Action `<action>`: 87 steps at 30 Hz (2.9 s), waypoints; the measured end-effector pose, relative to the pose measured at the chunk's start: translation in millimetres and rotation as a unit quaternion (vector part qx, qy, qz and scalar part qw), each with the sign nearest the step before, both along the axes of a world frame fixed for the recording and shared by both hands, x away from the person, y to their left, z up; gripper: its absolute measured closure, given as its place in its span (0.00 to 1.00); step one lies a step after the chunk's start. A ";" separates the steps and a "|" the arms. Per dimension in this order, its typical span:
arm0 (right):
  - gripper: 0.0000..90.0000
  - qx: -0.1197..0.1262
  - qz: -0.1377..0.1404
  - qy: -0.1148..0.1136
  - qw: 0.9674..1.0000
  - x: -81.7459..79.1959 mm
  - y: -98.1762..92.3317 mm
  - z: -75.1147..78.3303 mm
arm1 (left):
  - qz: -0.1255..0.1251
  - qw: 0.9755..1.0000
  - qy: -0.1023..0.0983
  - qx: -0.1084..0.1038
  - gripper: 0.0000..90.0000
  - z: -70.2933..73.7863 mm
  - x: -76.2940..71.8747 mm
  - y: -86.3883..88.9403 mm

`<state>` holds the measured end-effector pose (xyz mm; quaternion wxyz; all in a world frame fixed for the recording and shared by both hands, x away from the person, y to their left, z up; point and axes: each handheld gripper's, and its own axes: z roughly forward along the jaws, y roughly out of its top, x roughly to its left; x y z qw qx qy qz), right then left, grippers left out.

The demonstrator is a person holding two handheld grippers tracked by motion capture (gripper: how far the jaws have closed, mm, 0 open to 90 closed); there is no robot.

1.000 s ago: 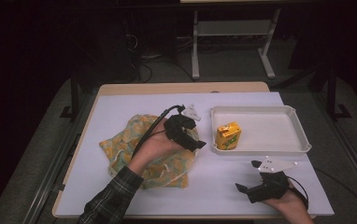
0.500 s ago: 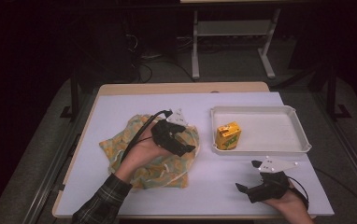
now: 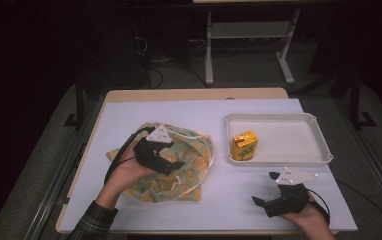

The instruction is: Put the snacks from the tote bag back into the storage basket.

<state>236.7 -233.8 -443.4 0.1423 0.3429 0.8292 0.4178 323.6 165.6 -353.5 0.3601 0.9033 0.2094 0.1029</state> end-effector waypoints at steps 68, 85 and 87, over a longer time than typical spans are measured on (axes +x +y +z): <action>1.00 0.010 -0.038 -0.017 0.999 109.9 -9.1 30.3 | 0.191 0.978 -0.019 -0.076 0.20 -63.2 -80.4 180.8; 1.00 0.005 -0.023 -0.012 1.000 104.4 -7.6 29.8 | 0.192 0.979 -0.012 -0.068 0.20 -65.7 -79.4 182.7; 1.00 0.006 -0.021 -0.013 1.000 103.1 -7.9 29.8 | 0.193 0.979 -0.013 -0.068 0.20 -65.8 -79.4 183.0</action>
